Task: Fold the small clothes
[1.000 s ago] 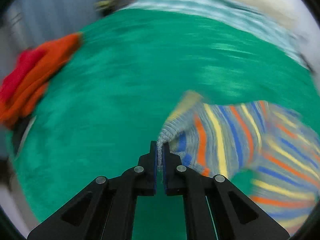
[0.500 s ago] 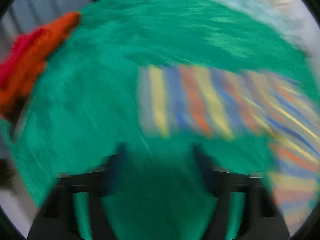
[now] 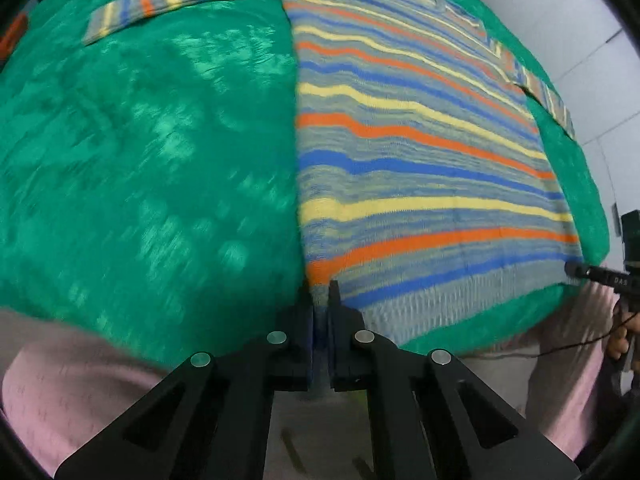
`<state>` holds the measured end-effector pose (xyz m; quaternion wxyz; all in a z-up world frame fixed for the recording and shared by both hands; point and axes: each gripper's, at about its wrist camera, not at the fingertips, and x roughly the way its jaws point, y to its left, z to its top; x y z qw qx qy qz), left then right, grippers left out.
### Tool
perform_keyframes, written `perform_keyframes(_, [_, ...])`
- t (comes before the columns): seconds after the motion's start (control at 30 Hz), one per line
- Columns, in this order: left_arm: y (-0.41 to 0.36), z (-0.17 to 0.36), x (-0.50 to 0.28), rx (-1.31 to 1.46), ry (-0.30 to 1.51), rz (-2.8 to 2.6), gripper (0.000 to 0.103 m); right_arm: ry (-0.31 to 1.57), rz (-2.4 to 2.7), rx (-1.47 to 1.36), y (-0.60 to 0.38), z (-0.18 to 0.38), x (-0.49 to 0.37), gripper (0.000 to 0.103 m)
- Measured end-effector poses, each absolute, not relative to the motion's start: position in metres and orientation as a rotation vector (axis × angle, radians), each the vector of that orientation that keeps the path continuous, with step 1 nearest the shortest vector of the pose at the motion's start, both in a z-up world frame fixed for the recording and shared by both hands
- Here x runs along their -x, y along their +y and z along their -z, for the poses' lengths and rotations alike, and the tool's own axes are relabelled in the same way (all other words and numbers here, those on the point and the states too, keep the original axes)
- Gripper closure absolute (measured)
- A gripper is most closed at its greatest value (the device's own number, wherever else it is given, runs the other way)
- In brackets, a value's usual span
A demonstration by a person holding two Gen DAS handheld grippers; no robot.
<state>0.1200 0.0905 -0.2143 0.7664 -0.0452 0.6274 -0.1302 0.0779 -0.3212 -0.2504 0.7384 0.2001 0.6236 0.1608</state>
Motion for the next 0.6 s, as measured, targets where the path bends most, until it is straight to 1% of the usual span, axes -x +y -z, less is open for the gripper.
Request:
perform_keyframes(0.07, [0.092, 0.220, -0.111, 0.060, 1.416, 0.260, 0.100, 1.389, -0.314, -0.394, -0.322, 0.244, -0.067, 0.097])
perform_keyframes(0.17, [0.081, 0.233, -0.120, -0.003, 1.441, 0.219, 0.098, 1.447, -0.283, -0.373, -0.316, 0.262, -0.066, 0.097])
perform_keyframes(0.2, [0.078, 0.230, -0.123, -0.015, 1.435, 0.202, 0.093, 1.461, -0.278, -0.378, -0.313, 0.269, -0.070, 0.097])
perform_keyframes(0.23, [0.075, 0.225, -0.126, -0.020, 1.419, 0.189, 0.090, 1.460, -0.281, -0.376, -0.310, 0.269, -0.073, 0.096])
perform_keyframes(0.27, [0.074, 0.213, -0.125, -0.025, 1.387, 0.169, 0.084, 1.448, -0.286, -0.356, -0.307, 0.263, -0.074, 0.091])
perform_keyframes(0.3, [0.072, 0.193, -0.122, -0.047, 1.328, 0.125, 0.056, 1.421, -0.278, -0.324, -0.307, 0.253, -0.074, 0.076])
perform_keyframes(0.33, [0.073, 0.177, -0.120, -0.059, 1.273, 0.097, 0.027, 1.357, -0.254, -0.272, -0.309, 0.235, -0.071, 0.065])
perform_keyframes(0.37, [0.070, 0.153, -0.118, -0.072, 1.180, 0.053, 0.014, 1.250, -0.220, -0.224, -0.315, 0.210, -0.069, 0.041])
perform_keyframes(0.4, [0.066, 0.136, -0.117, -0.080, 1.105, 0.013, 0.003, 1.180, -0.192, -0.200, -0.320, 0.197, -0.070, 0.019])
perform_keyframes(0.47, [0.052, 0.103, -0.120, -0.096, 0.970, -0.041, 0.002, 0.990, -0.068, -0.163, -0.337, 0.166, -0.083, 0.000])
perform_keyframes(0.53, [0.035, 0.079, -0.126, -0.116, 0.917, -0.082, 0.002, 0.902, 0.053, -0.135, -0.351, 0.169, -0.114, 0.000])
perform_keyframes(0.6, [0.021, 0.066, -0.131, -0.111, 0.902, -0.117, 0.002, 0.889, 0.137, -0.117, -0.360, 0.193, -0.148, 0.000])
